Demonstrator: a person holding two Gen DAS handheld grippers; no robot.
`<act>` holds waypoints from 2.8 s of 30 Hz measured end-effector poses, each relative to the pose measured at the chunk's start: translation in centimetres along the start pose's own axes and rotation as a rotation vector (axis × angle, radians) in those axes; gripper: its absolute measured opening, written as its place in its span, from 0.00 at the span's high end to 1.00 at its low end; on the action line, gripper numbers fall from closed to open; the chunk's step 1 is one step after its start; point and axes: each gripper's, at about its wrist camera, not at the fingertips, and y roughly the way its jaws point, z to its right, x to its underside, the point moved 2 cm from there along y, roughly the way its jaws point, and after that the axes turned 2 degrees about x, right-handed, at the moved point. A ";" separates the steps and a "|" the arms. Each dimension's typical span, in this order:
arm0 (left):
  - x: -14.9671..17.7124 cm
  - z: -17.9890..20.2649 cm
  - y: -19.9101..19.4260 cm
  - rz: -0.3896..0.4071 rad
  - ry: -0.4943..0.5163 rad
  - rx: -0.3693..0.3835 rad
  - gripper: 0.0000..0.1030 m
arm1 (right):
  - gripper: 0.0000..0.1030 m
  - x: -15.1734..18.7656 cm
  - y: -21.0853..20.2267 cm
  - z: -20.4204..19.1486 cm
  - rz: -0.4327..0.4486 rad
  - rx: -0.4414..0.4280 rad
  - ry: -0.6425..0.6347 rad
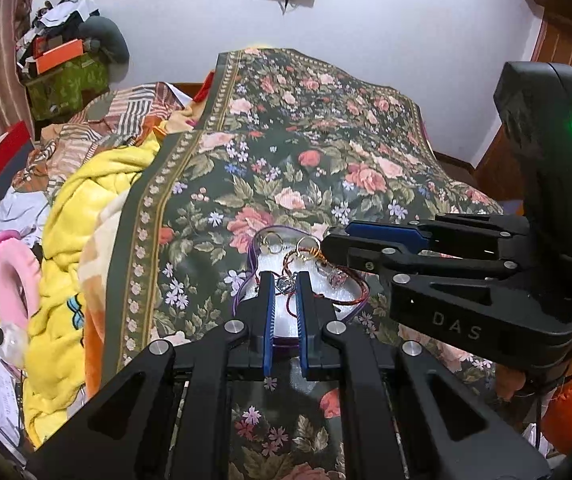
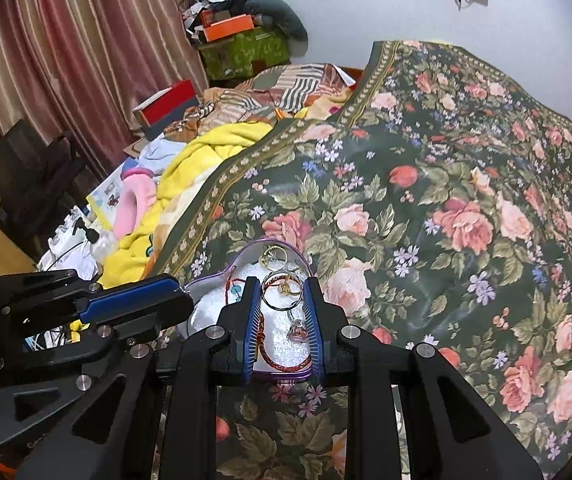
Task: Organize jewelry
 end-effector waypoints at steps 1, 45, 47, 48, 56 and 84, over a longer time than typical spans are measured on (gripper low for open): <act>0.0 0.0 0.2 -0.005 0.000 0.000 0.92 | 0.81 0.0 0.2 0.1 -0.004 -0.002 0.002; -2.2 2.1 -7.6 0.172 0.021 -0.074 0.77 | 0.66 -0.8 -8.8 0.3 0.194 0.064 0.017; -2.4 2.9 -9.7 0.221 0.031 -0.077 0.77 | 0.66 -0.8 -10.9 -0.1 0.247 0.088 0.015; -2.5 3.3 -10.5 0.243 0.036 -0.080 0.77 | 0.66 -0.8 -12.2 -0.2 0.278 0.100 0.016; -2.8 6.9 -17.8 0.437 0.075 -0.091 0.76 | 0.66 0.3 -20.3 -1.7 0.479 0.150 0.032; 2.7 10.8 -30.5 0.779 0.086 -0.206 0.09 | 0.03 5.5 -29.4 -8.7 0.806 0.356 -0.007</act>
